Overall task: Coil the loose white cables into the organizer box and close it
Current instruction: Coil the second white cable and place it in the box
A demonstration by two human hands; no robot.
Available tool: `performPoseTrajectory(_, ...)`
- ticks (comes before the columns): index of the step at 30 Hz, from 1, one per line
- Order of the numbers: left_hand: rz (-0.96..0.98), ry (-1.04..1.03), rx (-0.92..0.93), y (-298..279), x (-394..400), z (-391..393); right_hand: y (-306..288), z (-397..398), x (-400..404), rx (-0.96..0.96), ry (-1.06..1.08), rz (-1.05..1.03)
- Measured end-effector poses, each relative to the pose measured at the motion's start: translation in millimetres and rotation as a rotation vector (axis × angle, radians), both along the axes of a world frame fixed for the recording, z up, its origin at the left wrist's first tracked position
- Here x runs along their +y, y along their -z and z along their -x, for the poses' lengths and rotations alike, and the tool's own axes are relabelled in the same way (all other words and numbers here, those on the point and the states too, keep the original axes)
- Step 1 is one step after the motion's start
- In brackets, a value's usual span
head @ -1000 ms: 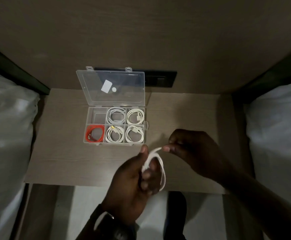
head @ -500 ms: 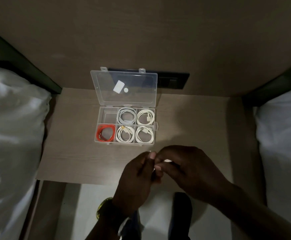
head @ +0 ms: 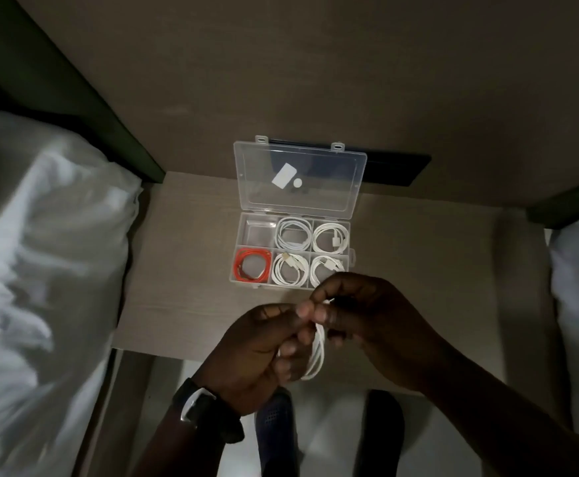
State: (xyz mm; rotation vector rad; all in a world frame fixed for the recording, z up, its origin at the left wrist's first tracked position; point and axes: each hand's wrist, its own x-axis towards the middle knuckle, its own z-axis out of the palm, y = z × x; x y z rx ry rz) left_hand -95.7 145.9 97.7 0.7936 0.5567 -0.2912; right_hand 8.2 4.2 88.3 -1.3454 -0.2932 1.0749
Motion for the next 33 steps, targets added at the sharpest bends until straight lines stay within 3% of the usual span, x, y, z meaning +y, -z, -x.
performPoseTrajectory(4, -0.09, -0.176, 0.057, 7, 16, -4, 9, 1, 35, 0.093, 0.053, -0.021)
performPoseTrajectory(7, -0.412, -0.269, 0.075, 16, 21, -11, 16, 0, 58, 0.147, 0.104, -0.044)
performPoseTrajectory(10, -0.7, -0.37, 0.103, 32, 33, -18, 21, 0, 77, 0.025, 0.119, -0.011)
performPoseTrajectory(15, -0.877, -0.52, 0.136, 66, 59, -33, 34, -10, 104, 0.049, 0.094, 0.07)
performPoseTrajectory(19, -0.892, -0.39, 0.001, 97, 80, -46, 61, -42, 133, 0.042, 0.342, 0.197)
performPoseTrajectory(23, -1.337, -0.17, -0.072, 131, 109, -59, 95, -69, 159, -0.035, 0.513, 0.32)
performPoseTrajectory(28, -1.58, 0.032, -0.125, 141, 122, -80, 128, -74, 175, -0.206, 0.551, 0.455)
performPoseTrajectory(31, -1.639, 0.175, -0.084, 150, 121, -82, 138, -69, 177, -0.363, 0.522, 0.505)
performPoseTrajectory(33, -1.652, 0.155, -0.086, 153, 116, -80, 142, -66, 177, -0.45, 0.501, 0.534)
